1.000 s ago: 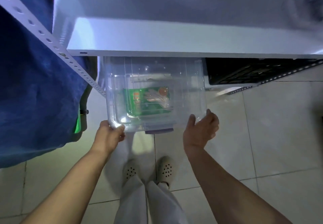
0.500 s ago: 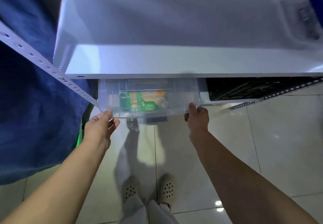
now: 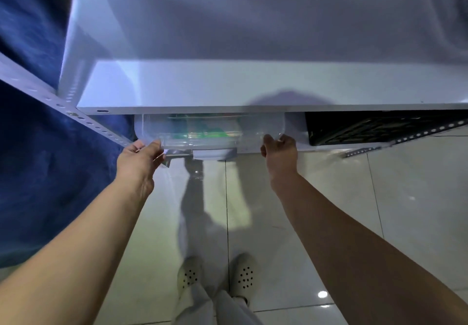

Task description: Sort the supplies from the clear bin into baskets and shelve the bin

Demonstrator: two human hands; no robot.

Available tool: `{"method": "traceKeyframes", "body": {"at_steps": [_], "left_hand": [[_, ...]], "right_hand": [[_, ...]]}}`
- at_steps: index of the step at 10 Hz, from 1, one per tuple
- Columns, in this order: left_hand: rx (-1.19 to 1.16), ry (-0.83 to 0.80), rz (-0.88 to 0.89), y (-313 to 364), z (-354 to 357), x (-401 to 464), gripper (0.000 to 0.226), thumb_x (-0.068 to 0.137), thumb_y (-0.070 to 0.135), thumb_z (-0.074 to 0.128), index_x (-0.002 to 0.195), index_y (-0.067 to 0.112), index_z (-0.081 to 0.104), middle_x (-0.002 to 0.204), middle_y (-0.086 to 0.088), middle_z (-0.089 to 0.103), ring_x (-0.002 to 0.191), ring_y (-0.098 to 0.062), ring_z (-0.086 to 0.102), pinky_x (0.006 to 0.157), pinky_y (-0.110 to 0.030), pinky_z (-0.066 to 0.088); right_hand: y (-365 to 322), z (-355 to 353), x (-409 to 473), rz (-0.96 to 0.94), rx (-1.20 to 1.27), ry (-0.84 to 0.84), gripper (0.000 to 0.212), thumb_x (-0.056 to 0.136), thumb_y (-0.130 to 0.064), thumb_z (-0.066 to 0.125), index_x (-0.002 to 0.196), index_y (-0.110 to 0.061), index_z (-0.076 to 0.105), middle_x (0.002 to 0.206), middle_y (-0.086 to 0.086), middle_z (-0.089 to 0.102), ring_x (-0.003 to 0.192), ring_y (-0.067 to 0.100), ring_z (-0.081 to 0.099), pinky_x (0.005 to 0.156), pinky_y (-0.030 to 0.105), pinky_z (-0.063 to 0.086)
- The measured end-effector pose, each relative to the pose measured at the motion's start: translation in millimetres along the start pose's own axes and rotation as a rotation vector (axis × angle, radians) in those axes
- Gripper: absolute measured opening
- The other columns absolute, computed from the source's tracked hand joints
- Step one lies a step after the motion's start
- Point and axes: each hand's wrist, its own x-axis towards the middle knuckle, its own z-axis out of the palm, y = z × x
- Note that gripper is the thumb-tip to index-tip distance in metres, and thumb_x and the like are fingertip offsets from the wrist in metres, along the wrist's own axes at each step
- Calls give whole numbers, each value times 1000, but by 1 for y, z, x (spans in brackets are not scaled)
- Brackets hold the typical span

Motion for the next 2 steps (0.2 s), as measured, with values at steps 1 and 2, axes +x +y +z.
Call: {"method": "traceKeyframes", "body": {"at_steps": [1,2], "left_hand": [[118,23,-37,8,2,-11,5,92,16,56,91,12,58,96,-8,61,94,-23,60,54,-18,52],[281,17,-26,12,2,-28,20,94,18,50,110,6,52,108,-12,57,95,-26,57,62,-25,47]], "right_hand": [[-2,-8,-4,87,-55,-81,45,89,-13,59,127,-3,37,83,11,57,60,11,56,58,12,46],[-4,-32,-22,42,-312,-159,55,87,-9,59,135,-4,32,93,12,57,80,23,54,76,31,43]]}}
